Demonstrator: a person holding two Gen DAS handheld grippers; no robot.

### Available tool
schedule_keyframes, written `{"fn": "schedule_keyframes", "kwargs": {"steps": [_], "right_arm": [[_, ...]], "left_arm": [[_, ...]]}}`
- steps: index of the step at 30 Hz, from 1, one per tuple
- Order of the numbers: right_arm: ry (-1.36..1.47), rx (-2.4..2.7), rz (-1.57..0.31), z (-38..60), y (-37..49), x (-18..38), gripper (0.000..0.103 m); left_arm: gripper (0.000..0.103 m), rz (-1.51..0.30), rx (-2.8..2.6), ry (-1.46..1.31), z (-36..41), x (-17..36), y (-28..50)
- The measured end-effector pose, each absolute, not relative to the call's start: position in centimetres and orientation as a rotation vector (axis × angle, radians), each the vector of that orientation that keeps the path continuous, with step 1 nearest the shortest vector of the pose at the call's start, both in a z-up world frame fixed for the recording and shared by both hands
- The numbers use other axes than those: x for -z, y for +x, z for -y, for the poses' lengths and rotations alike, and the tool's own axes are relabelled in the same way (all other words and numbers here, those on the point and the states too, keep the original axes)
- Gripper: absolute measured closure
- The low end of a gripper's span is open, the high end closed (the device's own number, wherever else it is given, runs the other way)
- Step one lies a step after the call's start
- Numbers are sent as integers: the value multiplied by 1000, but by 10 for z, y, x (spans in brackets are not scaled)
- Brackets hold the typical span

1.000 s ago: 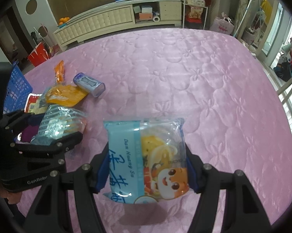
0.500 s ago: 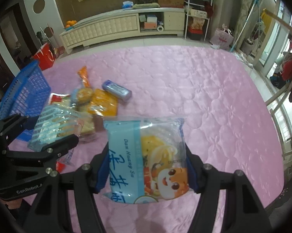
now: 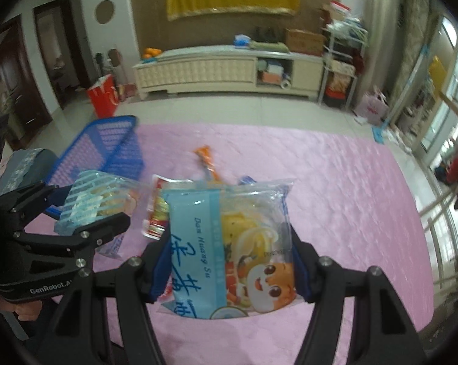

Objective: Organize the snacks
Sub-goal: 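Carry both bags over the blue basket and lower them inside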

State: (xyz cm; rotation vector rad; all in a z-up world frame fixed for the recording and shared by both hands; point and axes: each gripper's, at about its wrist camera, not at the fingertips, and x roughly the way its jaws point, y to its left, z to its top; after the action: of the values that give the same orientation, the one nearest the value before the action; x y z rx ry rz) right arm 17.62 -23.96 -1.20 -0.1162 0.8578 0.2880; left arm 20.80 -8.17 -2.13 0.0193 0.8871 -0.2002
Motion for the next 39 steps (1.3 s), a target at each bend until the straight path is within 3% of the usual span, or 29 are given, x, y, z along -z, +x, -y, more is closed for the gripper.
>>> {"fn": "schedule_keyframes", "kwargs": {"steps": [20,39], "right_arm": [[-172,-519,-834,84,195,0,33],[-245,-550,-913,22,269,30,33]], "left_arm": [[35,-849,-9,-20,-102,-18,183],[35,-935,-36,-5,-166,16,257]]}}
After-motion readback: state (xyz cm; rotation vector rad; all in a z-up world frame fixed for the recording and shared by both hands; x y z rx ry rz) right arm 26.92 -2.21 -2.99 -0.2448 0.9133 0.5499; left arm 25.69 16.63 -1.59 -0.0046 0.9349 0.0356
